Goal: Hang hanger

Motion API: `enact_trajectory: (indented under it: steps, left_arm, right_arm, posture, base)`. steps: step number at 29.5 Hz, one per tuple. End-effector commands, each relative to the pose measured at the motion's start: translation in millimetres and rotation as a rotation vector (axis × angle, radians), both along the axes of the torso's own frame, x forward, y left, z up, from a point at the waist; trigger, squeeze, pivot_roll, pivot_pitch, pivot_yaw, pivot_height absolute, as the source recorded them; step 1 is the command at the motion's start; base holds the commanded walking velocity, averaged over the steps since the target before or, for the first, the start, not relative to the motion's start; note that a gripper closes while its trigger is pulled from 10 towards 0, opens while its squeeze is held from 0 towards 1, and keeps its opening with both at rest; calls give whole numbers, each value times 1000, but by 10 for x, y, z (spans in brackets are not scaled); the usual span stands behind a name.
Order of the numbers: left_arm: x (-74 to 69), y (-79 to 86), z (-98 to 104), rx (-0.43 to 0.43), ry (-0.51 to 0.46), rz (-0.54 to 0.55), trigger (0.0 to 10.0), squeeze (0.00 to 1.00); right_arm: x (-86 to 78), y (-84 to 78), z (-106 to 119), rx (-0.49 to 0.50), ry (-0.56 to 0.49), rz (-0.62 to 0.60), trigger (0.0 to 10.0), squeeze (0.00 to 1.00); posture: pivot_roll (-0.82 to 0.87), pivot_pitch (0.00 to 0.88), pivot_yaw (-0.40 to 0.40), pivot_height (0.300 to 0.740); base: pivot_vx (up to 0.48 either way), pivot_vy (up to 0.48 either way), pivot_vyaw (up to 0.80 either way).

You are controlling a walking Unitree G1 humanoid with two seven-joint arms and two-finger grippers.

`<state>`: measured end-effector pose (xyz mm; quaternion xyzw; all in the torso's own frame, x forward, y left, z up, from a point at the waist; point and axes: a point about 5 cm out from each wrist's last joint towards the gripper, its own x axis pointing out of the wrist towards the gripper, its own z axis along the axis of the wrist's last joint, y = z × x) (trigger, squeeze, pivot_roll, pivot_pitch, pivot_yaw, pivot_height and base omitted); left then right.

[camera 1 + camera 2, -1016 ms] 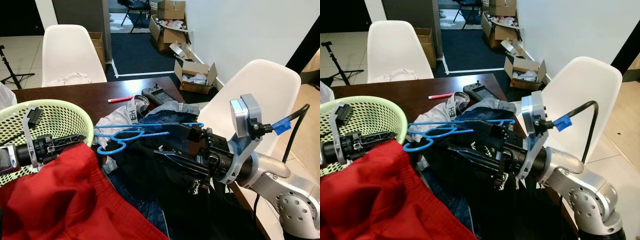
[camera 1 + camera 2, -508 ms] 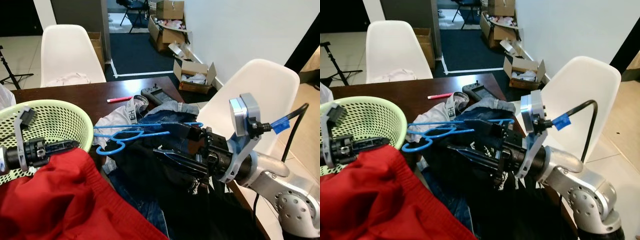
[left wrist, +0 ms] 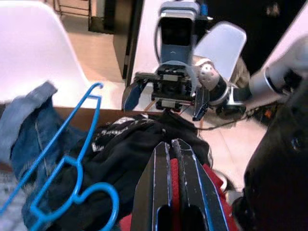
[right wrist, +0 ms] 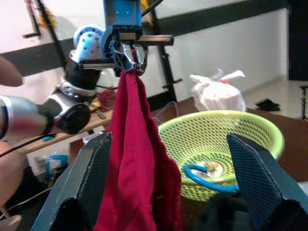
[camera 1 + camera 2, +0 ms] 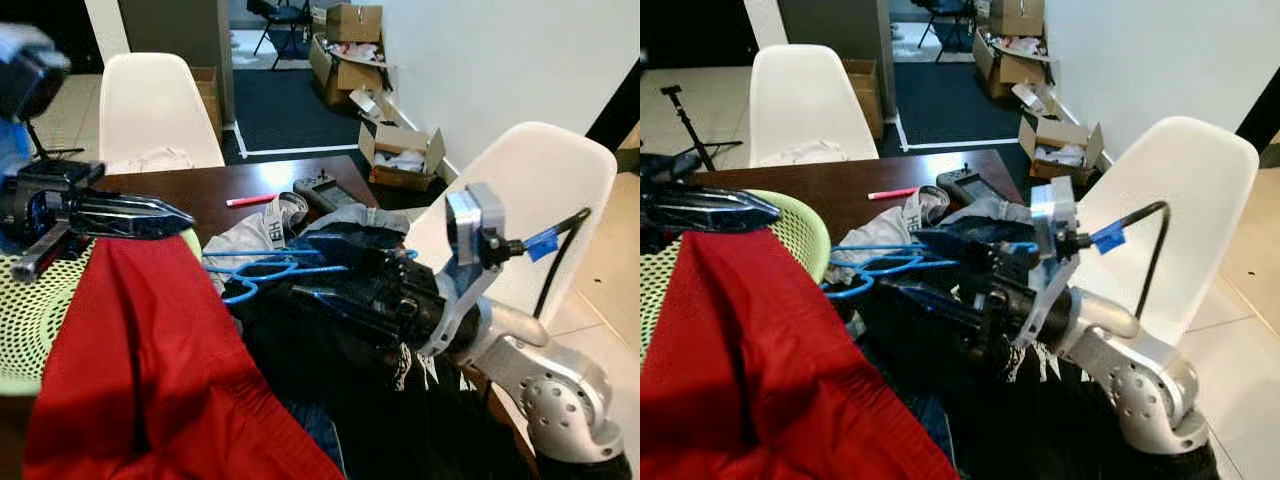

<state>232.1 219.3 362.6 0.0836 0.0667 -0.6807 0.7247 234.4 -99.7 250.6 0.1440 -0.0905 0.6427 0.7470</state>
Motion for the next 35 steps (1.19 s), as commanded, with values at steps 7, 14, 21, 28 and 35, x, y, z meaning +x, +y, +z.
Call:
enact_trajectory:
  steps: [7,14,21,28,35]
  left_arm:
    - [-180,-60,181,49,-168,-60,2667,0]
    - [-285,-128,290,27,-333,-91,4314,0]
    - [-270,-222,347,-40,-428,-93,4275,0]
    - [-249,-286,415,-100,-482,-102,4353,0]
    - [-192,-275,400,-100,-504,-69,4863,0]
  right_arm:
    - [-47,49,9,54,-18,94,10000,0]
    - [-12,245,8,77,-39,96,10000,0]
    - [88,542,42,109,-19,9,10000,0]
    - [96,652,22,78,-50,9,10000,0]
    - [59,672,6,61,-59,49,0,0]
  posture:
    - [134,16,-44,740]
    - [146,13,-39,740]
    - [151,10,-41,740]
    - [149,6,-39,740]
    - [146,5,-38,740]
  base:
    - [0,0,0]
    - [0,0,0]
    - [0,0,0]
    - [0,0,0]
    - [0,0,0]
